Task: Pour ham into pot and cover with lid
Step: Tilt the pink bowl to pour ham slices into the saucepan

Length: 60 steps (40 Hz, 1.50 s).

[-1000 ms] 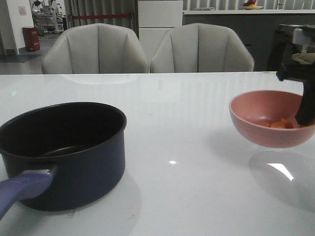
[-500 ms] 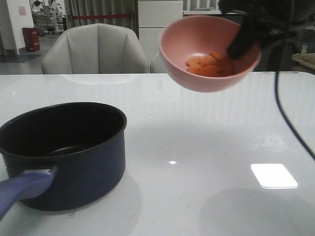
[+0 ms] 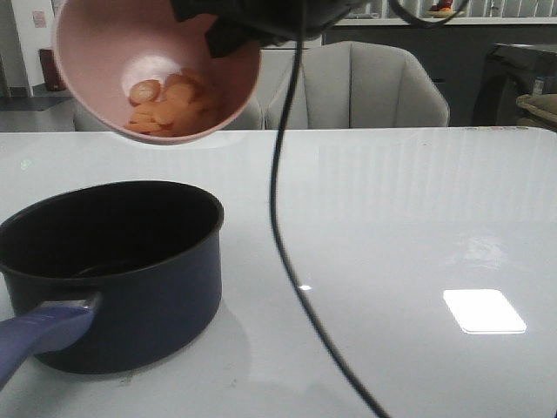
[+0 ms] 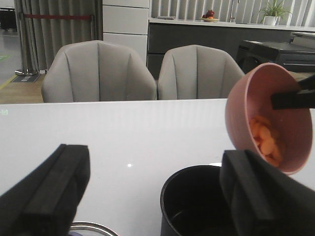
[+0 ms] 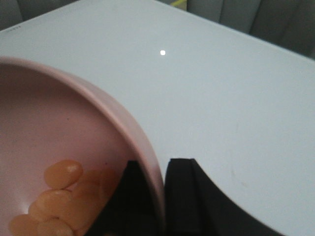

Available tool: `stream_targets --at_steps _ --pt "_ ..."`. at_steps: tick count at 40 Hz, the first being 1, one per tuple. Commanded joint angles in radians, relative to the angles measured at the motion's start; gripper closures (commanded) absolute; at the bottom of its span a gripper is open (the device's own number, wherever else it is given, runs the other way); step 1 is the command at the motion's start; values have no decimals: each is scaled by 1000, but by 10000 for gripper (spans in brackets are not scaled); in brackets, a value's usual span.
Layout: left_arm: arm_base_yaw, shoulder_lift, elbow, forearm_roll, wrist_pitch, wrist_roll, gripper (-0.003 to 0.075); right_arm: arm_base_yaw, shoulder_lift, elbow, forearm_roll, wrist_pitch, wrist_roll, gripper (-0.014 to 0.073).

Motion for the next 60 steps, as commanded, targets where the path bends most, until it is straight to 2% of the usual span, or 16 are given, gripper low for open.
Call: stream_targets --at_steps 1,11,24,33,41,45,50,53,56,60 --pt "-7 10 -27 -7 -83 0 127 37 1 -34 -17 -259 -101 454" --pt "-7 10 -27 -7 -80 0 127 100 113 -34 -17 -663 -359 454" --pt "-7 10 -27 -7 -80 0 127 117 195 -12 -25 -1165 -392 454" --pt "-7 10 -27 -7 -80 0 127 117 204 -12 -105 -1163 -406 454" --pt "-7 10 -27 -7 -80 0 127 113 218 -12 -99 -1158 -406 454" --pt "-7 10 -27 -7 -80 0 127 113 219 -14 -60 -1107 -405 454" --pt "-7 10 -27 -7 -80 0 127 118 204 -36 137 -953 -305 454" --pt "-7 10 -27 -7 -80 0 129 118 174 -59 279 -779 -258 454" --pt "-7 10 -27 -7 -80 0 140 111 136 -89 408 -584 -266 454" --pt "-7 10 -27 -7 -80 0 160 87 76 -118 485 -362 -296 454"
